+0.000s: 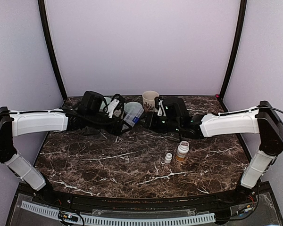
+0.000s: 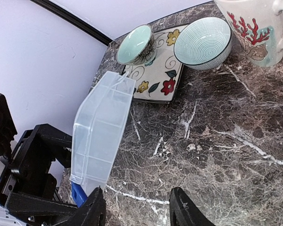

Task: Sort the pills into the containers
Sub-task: Open the lid of the pill container.

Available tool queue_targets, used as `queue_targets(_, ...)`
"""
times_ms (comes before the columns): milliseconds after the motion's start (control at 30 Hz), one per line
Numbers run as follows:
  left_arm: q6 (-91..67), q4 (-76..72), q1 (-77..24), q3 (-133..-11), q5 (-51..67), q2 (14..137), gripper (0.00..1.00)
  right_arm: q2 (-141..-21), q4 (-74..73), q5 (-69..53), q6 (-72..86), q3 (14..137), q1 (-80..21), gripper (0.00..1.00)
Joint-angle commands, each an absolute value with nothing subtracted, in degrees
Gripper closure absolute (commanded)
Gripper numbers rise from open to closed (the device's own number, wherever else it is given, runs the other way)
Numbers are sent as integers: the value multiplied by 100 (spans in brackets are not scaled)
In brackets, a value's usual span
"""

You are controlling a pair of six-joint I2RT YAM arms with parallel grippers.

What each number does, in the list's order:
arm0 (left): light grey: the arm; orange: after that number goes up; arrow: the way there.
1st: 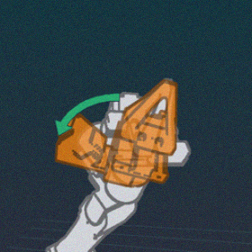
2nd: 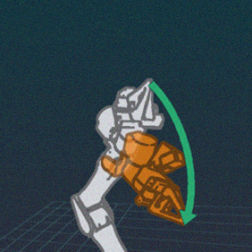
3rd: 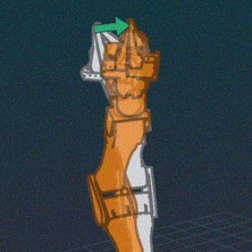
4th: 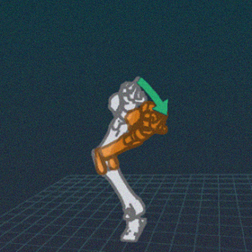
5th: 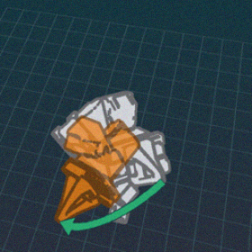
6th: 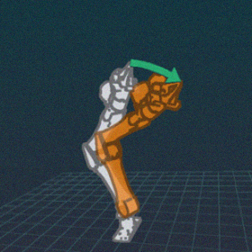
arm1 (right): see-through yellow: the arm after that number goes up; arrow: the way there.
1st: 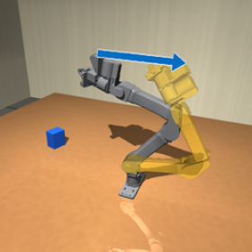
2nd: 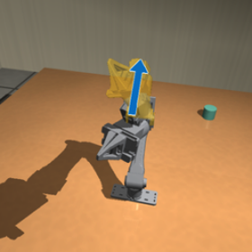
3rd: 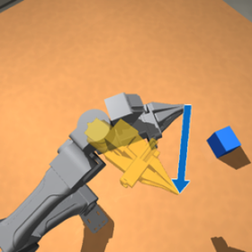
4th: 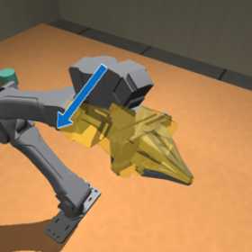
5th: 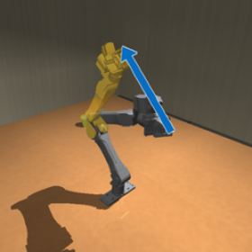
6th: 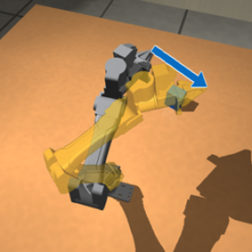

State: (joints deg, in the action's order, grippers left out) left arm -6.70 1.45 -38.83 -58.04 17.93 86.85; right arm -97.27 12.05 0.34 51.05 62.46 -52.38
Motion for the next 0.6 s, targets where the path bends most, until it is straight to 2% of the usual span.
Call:
queue_targets(0,-720,224,-3874,-5993,1978,8783,86,-9835,1564,-154,5049,6348,-5203,53)
queue_targets(567,-739,430,-3868,-6144,1529,9021,85,-9707,1790,-461,5289,6078,-5203,54)
